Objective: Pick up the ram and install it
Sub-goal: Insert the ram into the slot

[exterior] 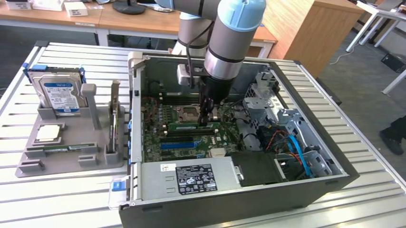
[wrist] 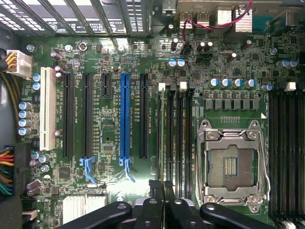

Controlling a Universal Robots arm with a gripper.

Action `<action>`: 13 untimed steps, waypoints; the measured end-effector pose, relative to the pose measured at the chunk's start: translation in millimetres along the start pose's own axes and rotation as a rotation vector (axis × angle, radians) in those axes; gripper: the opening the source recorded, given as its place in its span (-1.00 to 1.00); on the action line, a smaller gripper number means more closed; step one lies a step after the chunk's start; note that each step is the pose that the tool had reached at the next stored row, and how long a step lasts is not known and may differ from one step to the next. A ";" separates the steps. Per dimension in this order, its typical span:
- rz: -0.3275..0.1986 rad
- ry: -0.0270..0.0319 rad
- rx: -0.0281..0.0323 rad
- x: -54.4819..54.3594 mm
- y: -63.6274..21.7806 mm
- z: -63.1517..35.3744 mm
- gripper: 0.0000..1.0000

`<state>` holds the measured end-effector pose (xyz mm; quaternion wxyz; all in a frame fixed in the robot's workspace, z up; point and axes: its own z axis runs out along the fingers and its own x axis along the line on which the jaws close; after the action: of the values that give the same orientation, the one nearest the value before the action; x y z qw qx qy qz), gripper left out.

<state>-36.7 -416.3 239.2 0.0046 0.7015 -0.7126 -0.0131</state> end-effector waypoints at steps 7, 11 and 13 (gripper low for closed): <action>-0.001 -0.0006 0.0002 -0.1 -0.1 1.1 -0.76; -0.001 0.0001 0.0000 0.0 0.0 1.8 -0.76; -0.001 -0.0003 0.0001 0.0 -0.1 2.8 -0.76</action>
<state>-36.7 -416.2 236.4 0.0044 0.7019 -0.7122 -0.0132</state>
